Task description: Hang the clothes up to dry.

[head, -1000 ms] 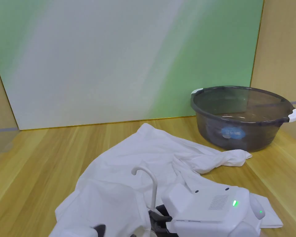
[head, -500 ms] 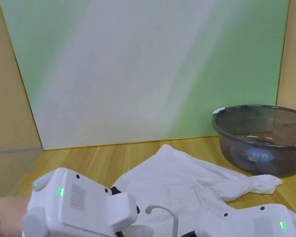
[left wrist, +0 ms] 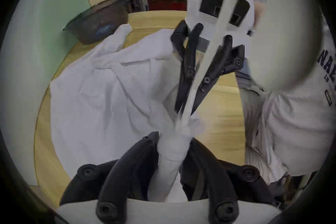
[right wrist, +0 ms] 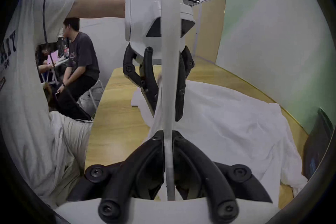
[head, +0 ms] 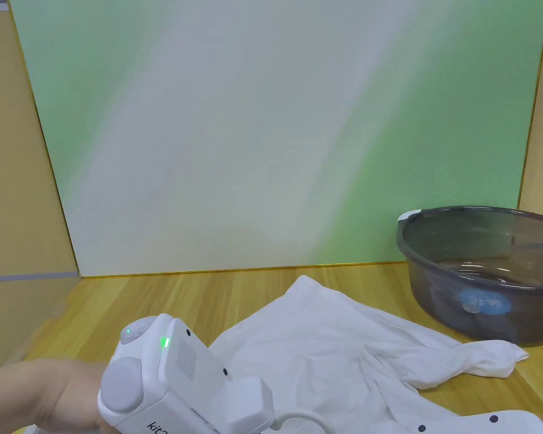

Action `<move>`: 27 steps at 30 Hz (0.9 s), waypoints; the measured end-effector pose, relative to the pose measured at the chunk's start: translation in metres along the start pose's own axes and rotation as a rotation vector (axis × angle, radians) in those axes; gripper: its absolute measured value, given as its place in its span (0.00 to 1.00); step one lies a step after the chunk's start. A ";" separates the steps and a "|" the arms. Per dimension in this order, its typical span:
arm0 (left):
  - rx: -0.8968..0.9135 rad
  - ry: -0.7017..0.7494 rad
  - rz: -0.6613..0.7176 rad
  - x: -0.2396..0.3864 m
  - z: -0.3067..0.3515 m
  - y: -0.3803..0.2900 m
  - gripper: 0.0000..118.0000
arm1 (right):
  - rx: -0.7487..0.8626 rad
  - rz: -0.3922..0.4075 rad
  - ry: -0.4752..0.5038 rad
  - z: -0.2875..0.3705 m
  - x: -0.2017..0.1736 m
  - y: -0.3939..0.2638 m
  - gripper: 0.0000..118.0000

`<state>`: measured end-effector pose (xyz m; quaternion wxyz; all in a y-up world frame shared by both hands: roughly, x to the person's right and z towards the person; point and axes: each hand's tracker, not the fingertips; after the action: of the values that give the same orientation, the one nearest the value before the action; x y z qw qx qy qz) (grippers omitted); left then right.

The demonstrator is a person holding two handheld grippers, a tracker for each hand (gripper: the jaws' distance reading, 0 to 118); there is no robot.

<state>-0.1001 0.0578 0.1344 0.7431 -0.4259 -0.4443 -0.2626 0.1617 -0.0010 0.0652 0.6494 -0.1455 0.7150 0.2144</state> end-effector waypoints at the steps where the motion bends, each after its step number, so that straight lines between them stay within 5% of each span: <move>1: -0.004 -0.006 0.004 -0.002 -0.001 0.000 0.13 | -0.013 -0.014 0.021 -0.001 0.000 0.000 0.04; 3: -0.015 -0.037 0.021 0.000 -0.002 -0.001 0.07 | -0.026 0.025 0.002 -0.001 -0.004 0.002 0.14; 4: -0.021 -0.029 0.017 0.003 -0.002 -0.004 0.03 | -0.040 0.048 -0.058 0.000 -0.005 0.004 0.29; 6: 0.016 -0.022 0.031 0.011 -0.003 -0.005 0.03 | -0.039 0.057 -0.100 0.008 -0.001 0.011 0.78; 7: 0.036 -0.025 0.054 0.009 -0.001 -0.005 0.03 | -0.019 0.050 -0.114 0.015 -0.001 0.014 0.88; 12: 0.119 0.015 0.083 0.018 0.010 -0.013 0.02 | 0.135 -0.116 -0.250 0.076 0.001 0.034 0.89; 17: 0.236 0.057 0.123 0.021 0.022 -0.021 0.02 | 0.257 -0.283 -0.328 0.120 -0.039 0.034 0.89; 21: 0.368 0.126 0.122 -0.002 0.030 -0.009 0.02 | 0.199 -0.375 -0.472 0.127 -0.088 0.023 0.89; 25: 0.443 0.135 0.139 0.054 0.058 -0.013 0.02 | 0.146 -0.444 -0.546 0.110 -0.131 -0.003 0.88; 27: 0.459 0.156 0.117 0.001 0.033 -0.052 0.02 | 0.048 -0.477 -0.619 0.091 -0.134 -0.013 0.88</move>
<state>-0.1538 0.0609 0.1639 0.8665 -0.2493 -0.4080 -0.1433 0.2623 0.0237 0.1902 0.8692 -0.2208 0.4361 0.0747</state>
